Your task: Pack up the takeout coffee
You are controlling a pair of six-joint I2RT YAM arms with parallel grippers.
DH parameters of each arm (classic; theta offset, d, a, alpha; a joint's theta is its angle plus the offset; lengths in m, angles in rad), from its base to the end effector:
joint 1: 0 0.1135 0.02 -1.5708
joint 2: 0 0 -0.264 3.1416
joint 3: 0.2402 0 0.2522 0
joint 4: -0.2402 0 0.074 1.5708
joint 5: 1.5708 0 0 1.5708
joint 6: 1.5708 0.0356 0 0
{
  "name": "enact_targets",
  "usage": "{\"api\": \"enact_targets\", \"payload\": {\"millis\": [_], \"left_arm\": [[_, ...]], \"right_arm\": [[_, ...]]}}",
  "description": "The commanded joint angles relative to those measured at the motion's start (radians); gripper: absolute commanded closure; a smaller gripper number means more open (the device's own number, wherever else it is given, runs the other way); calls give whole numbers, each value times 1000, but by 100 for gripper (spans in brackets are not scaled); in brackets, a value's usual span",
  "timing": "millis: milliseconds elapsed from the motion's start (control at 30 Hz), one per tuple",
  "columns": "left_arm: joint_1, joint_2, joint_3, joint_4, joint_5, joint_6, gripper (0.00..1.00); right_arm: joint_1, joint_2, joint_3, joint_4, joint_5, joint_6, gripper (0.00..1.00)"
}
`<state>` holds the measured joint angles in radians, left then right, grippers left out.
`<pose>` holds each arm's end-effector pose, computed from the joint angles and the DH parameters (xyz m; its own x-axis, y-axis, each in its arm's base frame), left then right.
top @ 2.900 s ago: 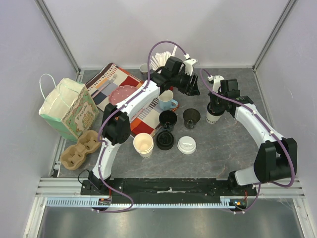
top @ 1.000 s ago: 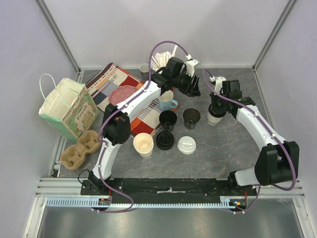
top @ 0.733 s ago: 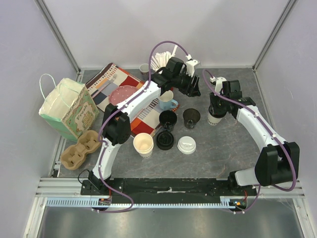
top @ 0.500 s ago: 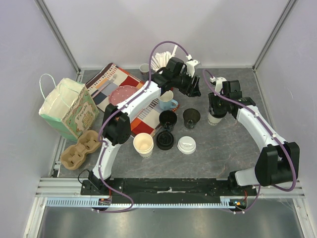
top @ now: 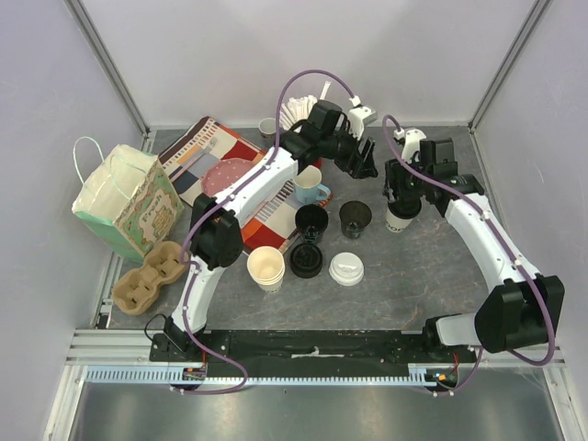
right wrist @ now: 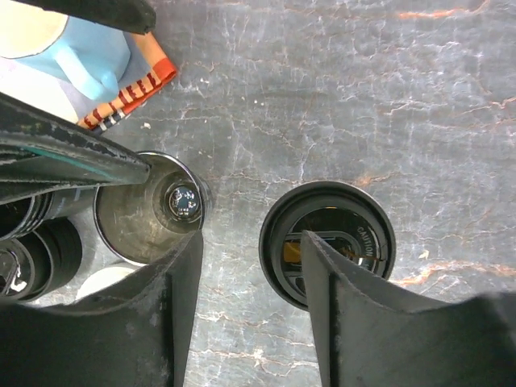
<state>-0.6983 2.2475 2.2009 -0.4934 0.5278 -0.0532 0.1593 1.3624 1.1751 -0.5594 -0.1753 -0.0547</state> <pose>0.3888 -0.3498 0.3140 -0.4404 0.3097 -0.8427 0.8641 0.4010 -0.3042 0.2925 0.0533 0.3111 -0.6542 -0.1596 -0.7393 -0.3188 0.9446 0.0782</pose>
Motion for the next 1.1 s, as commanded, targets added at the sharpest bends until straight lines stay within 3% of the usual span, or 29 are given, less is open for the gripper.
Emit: {"api": "enact_targets", "payload": {"millis": [0,33,67,100,167,233,667,900,1067], "left_arm": [[-9,-31,63,29,96,11,30],[-10,-25,63,42,109,-9,38],[-21,-8,71,56,127,-26,59],[-30,1,72,59,130,-43,70],[-70,29,74,78,130,-40,89],[-90,53,82,93,132,-40,97],[-145,211,263,128,81,-88,98],[-135,241,247,142,40,-88,98],[-141,253,123,170,20,-68,98]], "right_arm": [[-30,-52,44,15,48,52,52],[-61,-60,25,27,53,102,80],[-78,-78,8,70,51,121,94],[-114,-88,-40,94,45,140,100],[-142,-109,-92,175,4,193,100],[-155,-114,-152,231,-26,223,100],[-191,-138,-143,242,28,216,100],[-199,-97,-244,291,-1,228,100],[-204,-71,-337,343,-26,234,100]]}}
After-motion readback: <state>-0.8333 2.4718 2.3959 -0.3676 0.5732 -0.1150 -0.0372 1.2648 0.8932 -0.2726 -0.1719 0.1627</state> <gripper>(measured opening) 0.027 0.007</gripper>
